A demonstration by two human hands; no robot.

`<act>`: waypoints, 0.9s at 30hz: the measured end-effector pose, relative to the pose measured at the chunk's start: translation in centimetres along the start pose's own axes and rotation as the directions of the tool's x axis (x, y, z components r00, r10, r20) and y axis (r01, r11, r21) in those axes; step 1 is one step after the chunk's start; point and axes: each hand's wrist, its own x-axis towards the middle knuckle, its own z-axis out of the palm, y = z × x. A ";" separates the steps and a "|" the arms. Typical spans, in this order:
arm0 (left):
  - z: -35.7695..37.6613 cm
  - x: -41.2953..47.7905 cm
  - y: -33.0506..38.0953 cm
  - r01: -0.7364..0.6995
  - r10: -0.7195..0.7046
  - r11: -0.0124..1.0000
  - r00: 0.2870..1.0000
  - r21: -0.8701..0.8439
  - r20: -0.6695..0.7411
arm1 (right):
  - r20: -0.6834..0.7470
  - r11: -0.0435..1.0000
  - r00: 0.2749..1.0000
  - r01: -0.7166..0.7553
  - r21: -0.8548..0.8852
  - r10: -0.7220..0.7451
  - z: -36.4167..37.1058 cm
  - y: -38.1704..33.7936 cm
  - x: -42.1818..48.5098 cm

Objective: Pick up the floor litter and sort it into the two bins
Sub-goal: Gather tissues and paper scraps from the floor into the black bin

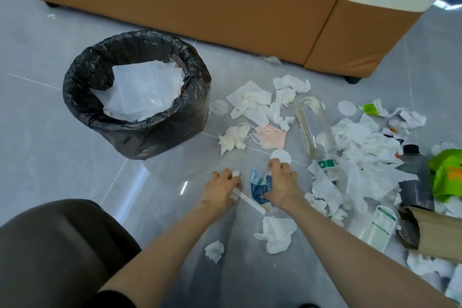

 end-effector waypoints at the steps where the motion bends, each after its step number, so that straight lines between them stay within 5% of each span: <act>1: 0.1 0.0 -0.1 0.005 -0.005 1.000 1.000 -0.021 -0.001 | -0.004 1.000 1.000 -0.005 0.008 0.005 0.0 0.0 0.1; 10: 0.9 0.0 -1.9 0.182 -0.186 0.959 0.983 -0.218 0.002 | 0.039 0.998 0.999 0.010 0.059 -0.013 0.4 0.3 0.9; 19: 0.2 -0.5 -2.4 0.174 -0.172 0.938 0.985 -0.301 0.032 | 0.077 0.998 0.997 0.015 0.066 -0.020 0.5 0.1 1.0; 23: -3.4 -1.1 -2.0 0.126 -0.179 0.899 0.980 -0.420 -0.089 | 0.122 0.971 0.992 0.010 0.240 -0.040 -0.6 -1.0 1.5; 27: -10.4 -2.3 -0.9 -0.044 -0.159 0.847 0.930 -0.530 -0.332 | -0.075 0.808 0.997 0.066 0.585 -0.027 -5.8 -4.2 2.6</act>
